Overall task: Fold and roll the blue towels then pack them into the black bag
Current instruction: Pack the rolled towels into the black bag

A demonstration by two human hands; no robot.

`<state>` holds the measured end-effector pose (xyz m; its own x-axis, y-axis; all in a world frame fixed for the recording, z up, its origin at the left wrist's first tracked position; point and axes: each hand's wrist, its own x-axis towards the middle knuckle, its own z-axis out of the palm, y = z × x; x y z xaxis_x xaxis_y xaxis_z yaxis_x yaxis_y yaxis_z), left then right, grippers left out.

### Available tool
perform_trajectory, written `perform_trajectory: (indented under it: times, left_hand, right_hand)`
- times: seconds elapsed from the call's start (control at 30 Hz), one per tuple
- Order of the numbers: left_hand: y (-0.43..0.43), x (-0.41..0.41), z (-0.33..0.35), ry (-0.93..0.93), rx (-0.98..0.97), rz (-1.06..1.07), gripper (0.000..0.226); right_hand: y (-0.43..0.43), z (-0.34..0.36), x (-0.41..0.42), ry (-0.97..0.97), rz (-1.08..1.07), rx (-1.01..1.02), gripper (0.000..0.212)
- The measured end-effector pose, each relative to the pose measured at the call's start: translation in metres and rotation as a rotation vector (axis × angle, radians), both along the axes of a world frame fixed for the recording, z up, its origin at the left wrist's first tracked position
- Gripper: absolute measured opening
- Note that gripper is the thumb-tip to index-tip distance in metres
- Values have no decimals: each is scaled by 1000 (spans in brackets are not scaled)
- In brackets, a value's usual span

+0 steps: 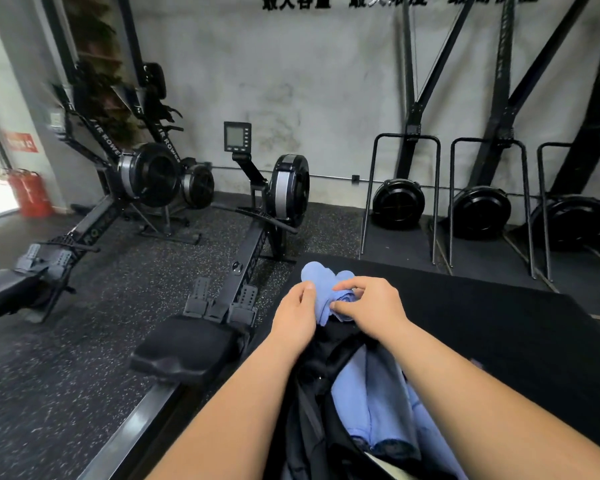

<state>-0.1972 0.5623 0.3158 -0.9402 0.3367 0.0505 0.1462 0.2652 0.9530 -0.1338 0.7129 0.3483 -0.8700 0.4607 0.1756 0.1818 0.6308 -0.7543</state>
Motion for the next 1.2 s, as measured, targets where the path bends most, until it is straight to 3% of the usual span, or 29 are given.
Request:
perform_trajectory:
  times: [0.2,0.43,0.53,0.77,0.97,1.07,1.2]
  left_hand:
    - [5,38,16,-165,199,120,32]
    - [3,82,20,-201,237,-14,40]
    - [4,99,23,-194,219,-63,39]
    - [14,135,26,-202,265,-168,50]
    - [20,162,30,-272,265,-365,41]
    - [21,163,24,-206,138,-371,34]
    - [16,153,7,95,-186,-290,46]
  right_hand:
    - [-16,14,59,12,41,-40,28]
    - [-9,16,110,-95,163,-148,33]
    - [-4,24,132,-130,157,-260,26]
    - [4,39,160,-15,67,-580,18]
    - [18,23,181,4,-75,-377,37]
    - [30,12,189,1,-198,-370,34]
    - [43,-1,205,-57,-265,-349,33]
